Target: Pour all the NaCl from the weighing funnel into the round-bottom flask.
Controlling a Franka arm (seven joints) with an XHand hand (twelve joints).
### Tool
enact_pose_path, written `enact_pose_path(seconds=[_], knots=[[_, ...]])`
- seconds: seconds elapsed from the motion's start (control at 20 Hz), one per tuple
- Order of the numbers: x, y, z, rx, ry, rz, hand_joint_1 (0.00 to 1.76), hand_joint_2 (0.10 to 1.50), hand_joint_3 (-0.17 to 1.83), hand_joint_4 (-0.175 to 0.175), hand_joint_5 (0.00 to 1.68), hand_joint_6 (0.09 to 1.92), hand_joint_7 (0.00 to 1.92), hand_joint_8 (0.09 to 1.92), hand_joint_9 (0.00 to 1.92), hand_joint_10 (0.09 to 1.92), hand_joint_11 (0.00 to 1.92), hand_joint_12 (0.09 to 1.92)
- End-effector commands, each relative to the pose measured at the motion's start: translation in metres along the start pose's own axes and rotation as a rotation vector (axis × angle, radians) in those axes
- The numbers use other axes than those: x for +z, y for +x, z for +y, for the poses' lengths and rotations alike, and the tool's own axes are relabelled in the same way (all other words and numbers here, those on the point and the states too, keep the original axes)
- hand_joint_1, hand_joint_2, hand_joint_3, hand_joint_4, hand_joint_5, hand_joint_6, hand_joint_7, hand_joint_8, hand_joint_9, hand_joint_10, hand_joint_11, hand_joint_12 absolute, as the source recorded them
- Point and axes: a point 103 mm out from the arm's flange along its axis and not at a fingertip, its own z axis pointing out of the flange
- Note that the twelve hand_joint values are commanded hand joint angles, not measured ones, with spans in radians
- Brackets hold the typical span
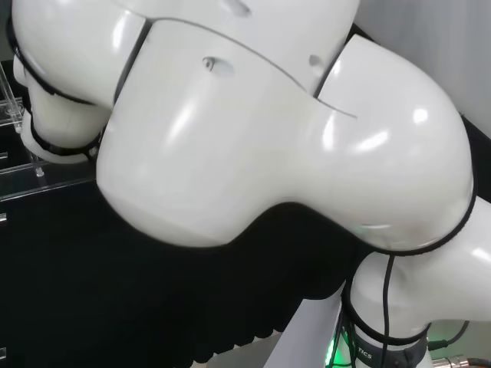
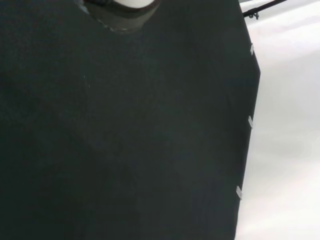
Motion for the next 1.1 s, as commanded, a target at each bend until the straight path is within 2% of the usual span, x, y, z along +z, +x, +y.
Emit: enact_pose_path(seconds=[0.05, 0.25, 0.75, 1.1], knots=[[-0.006, 0.0, -0.002, 0.004, -0.006, -0.039, 1.14, 1.02, -0.17, 0.175, 1.48, 0.15, 0.54, 0.67, 1.0, 0.17, 0.88, 0.93], [-0.011, 0.002, -0.004, 0.007, -0.025, -0.085, 1.14, 1.02, -0.17, 0.175, 1.48, 0.15, 0.54, 0.67, 0.99, 0.17, 0.87, 0.94], [-0.017, 0.004, -0.004, 0.021, 0.007, -0.146, 1.14, 1.02, -0.17, 0.175, 1.47, 0.16, 0.53, 0.67, 0.99, 0.17, 0.86, 0.95], [-0.019, 0.001, -0.005, 0.039, 0.019, -0.144, 1.14, 1.02, -0.17, 0.175, 1.47, 0.16, 0.53, 0.67, 0.98, 0.17, 0.85, 0.95]])
